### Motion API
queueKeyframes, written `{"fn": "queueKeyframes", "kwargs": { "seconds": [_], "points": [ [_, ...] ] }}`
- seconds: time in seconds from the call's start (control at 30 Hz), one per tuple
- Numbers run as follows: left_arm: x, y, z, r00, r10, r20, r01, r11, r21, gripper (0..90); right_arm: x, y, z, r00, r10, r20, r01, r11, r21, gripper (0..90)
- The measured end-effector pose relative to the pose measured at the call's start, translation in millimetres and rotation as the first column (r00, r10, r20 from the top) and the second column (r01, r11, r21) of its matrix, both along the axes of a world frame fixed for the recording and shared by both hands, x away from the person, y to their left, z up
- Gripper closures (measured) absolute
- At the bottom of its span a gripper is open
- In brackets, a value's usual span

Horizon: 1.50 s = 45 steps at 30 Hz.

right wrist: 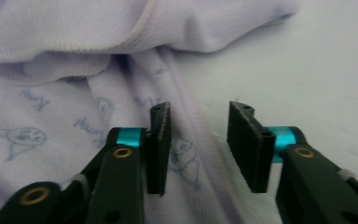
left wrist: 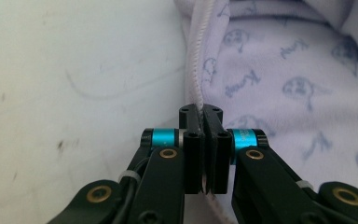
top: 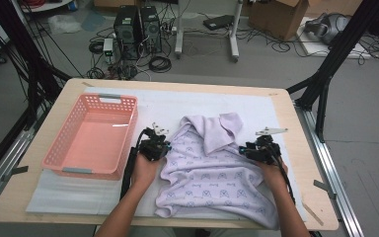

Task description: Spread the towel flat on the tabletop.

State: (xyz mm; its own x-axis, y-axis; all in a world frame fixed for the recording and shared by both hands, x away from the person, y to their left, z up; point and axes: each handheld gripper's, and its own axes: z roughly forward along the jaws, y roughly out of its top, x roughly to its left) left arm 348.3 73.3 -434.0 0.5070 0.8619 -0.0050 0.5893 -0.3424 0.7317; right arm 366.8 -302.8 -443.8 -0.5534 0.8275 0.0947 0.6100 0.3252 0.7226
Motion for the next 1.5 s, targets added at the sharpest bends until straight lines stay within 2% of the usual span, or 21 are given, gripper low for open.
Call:
{"fn": "queueKeyframes", "kwargs": {
  "seconds": [0.03, 0.1, 0.17, 0.27, 0.37, 0.47, 0.53, 0.63, 0.73, 0.8, 0.87, 0.9, 0.97, 1.1, 1.17, 1.27, 1.33, 1.37, 1.43, 1.47, 1.5],
  "points": [
    [-4.6, 3.5, -0.8, 1.0000, -0.001, -0.002, 0.001, 1.0000, -0.008, 87.1, 0.0, 4.0, 1.2, 0.9997, 0.024, 0.007, -0.024, 0.9997, -0.011, 77.4],
    [-12.7, 9.7, -2.1, 0.9999, -0.003, -0.013, 0.002, 0.9996, -0.027, 87.1, -3.3, 9.1, 4.3, 0.9983, 0.056, 0.016, -0.054, 0.9964, -0.065, 83.5],
    [-20.2, 12.5, -3.8, 0.9996, -0.012, -0.026, 0.011, 0.9993, -0.035, 87.1, -7.4, 7.4, 7.5, 0.9989, 0.040, 0.026, -0.037, 0.9935, -0.108, 84.7],
    [-31.6, 16.5, -5.6, 0.9987, -0.033, -0.039, 0.030, 0.9970, -0.071, 87.1, -16.2, -4.7, 13.1, 0.9992, 0.000, 0.040, 0.005, 0.9918, -0.128, 84.9],
    [-41.7, 23.0, -6.6, 0.9959, -0.071, -0.056, 0.064, 0.9912, -0.116, 87.1, -28.2, -20.6, 17.5, 0.9994, -0.017, 0.030, 0.022, 0.9849, -0.172, 85.0],
    [-47.1, 23.8, -7.7, 0.9915, -0.115, -0.062, 0.104, 0.9832, -0.150, 87.1, -43.7, -35.7, 20.8, 0.9997, -0.019, 0.016, 0.021, 0.9868, -0.160, 84.7],
    [-44.4, 18.4, -7.3, 0.9866, -0.158, -0.040, 0.152, 0.9796, -0.132, 85.7, -49.9, -39.0, 21.1, 0.9990, -0.004, 0.044, 0.011, 0.9894, -0.145, 81.1],
    [-37.2, 6.6, -1.3, 0.9816, -0.191, 0.005, 0.189, 0.9704, -0.150, 64.8, -54.0, -40.2, 22.7, 0.9920, -0.017, 0.125, 0.027, 0.9965, -0.080, 64.9],
    [-27.9, -9.3, 10.6, 0.9681, -0.243, 0.064, 0.249, 0.9570, -0.148, 58.4, -56.3, -43.2, 26.5, 0.9836, -0.049, 0.174, 0.057, 0.9975, -0.041, 62.5],
    [-19.9, -23.7, 18.9, 0.9554, -0.280, 0.094, 0.291, 0.9468, -0.138, 54.3, -56.4, -44.8, 26.8, 0.9817, -0.065, 0.179, 0.072, 0.9970, -0.031, 61.6],
    [-11.8, -41.9, 24.4, 0.9382, -0.327, 0.114, 0.339, 0.9347, -0.109, 51.2, -56.2, -45.7, 25.4, 0.9822, -0.070, 0.175, 0.076, 0.9968, -0.027, 61.3],
    [-7.5, -51.9, 25.3, 0.9290, -0.351, 0.117, 0.362, 0.9272, -0.095, 50.5, -56.1, -46.0, 24.2, 0.9823, -0.073, 0.172, 0.078, 0.9967, -0.023, 61.1],
    [2.5, -71.3, 22.9, 0.9173, -0.387, 0.094, 0.395, 0.9149, -0.085, 49.1, -55.5, -46.9, 22.8, 0.9830, -0.078, 0.167, 0.082, 0.9965, -0.019, 60.9],
    [20.2, -98.6, 9.8, 0.9144, -0.402, 0.051, 0.405, 0.9075, -0.112, 46.1, -55.4, -49.0, 23.0, 0.9825, -0.084, 0.166, 0.085, 0.9964, 0.000, 60.9],
    [25.6, -107.1, 3.4, 0.9182, -0.395, 0.028, 0.396, 0.9122, -0.107, 45.6, -55.4, -50.0, 22.9, 0.9821, -0.086, 0.167, 0.087, 0.9962, 0.006, 60.9],
    [32.6, -118.6, -1.2, 0.9235, -0.384, 0.005, 0.383, 0.9222, -0.052, 46.9, -55.1, -50.0, 21.6, 0.9832, -0.088, 0.160, 0.087, 0.9962, 0.010, 60.9],
    [35.4, -125.0, -2.1, 0.9312, -0.364, -0.004, 0.364, 0.9312, -0.013, 54.3, -55.0, -48.8, 20.8, 0.9843, -0.083, 0.156, 0.082, 0.9966, 0.007, 60.9],
    [36.3, -125.7, -1.0, 0.9303, -0.367, 0.003, 0.367, 0.9302, -0.007, 64.6, -54.8, -48.4, 20.4, 0.9848, -0.075, 0.157, 0.075, 0.9972, 0.004, 60.9],
    [37.5, -124.0, 2.6, 0.9235, -0.383, 0.025, 0.383, 0.9227, -0.039, 82.8, -54.8, -47.8, 20.4, 0.9848, -0.072, 0.158, 0.072, 0.9974, 0.006, 60.9],
    [38.3, -121.4, 4.5, 0.9200, -0.390, 0.033, 0.392, 0.9169, -0.076, 82.9, -54.8, -47.9, 20.6, 0.9849, -0.073, 0.157, 0.073, 0.9973, 0.008, 60.9],
    [38.8, -118.6, 6.3, 0.9205, -0.389, 0.036, 0.391, 0.9145, -0.105, 83.4, -54.6, -48.5, 20.5, 0.9854, -0.071, 0.155, 0.071, 0.9975, 0.009, 60.9]
  ]
}}
